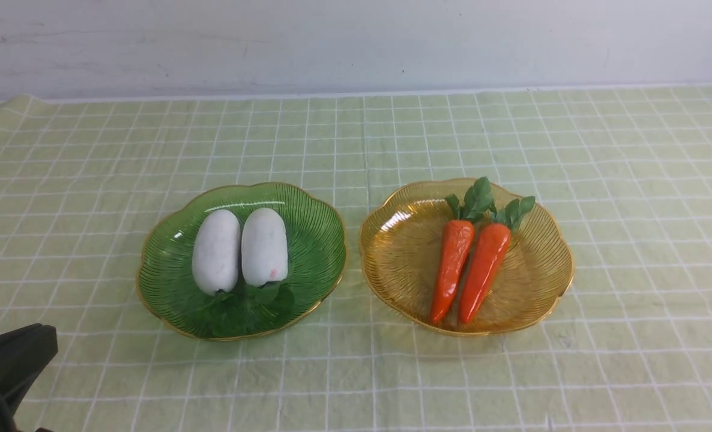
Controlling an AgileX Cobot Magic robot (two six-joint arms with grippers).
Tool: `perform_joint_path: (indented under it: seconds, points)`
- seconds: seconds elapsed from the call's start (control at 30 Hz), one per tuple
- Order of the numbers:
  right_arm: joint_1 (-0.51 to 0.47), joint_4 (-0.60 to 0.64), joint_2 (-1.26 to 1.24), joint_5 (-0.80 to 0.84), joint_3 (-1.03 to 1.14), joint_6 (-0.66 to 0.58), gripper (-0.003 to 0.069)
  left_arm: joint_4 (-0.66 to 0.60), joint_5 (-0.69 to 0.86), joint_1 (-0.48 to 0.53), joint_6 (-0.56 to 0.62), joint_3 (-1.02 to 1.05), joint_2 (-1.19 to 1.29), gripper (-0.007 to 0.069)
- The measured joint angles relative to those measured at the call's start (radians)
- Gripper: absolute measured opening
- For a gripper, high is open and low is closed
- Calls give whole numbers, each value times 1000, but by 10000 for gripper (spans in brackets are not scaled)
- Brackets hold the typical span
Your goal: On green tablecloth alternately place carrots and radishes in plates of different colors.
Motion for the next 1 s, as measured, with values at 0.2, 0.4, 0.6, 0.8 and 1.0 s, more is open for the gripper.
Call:
perform_joint_path:
  seconds: [0.2, 0.4, 0.6, 0.8, 1.0]
  points:
    - [0, 0, 0, 0, 0, 0, -14, -10, -33, 11, 66, 27, -34, -8]
    - [0, 0, 0, 1, 0, 0, -14, -144, -132, 164, 258, 196, -211, -8]
    - [0, 0, 0, 1, 0, -2, -14, -177, -168, 334, 308, 398, -393, -8]
    - [0, 0, 0, 4, 0, -2, -14, -181, -113, 350, 306, 457, -422, -8]
    - [0, 0, 0, 4, 0, -2, -14, -182, -113, 348, 301, 457, -422, -8]
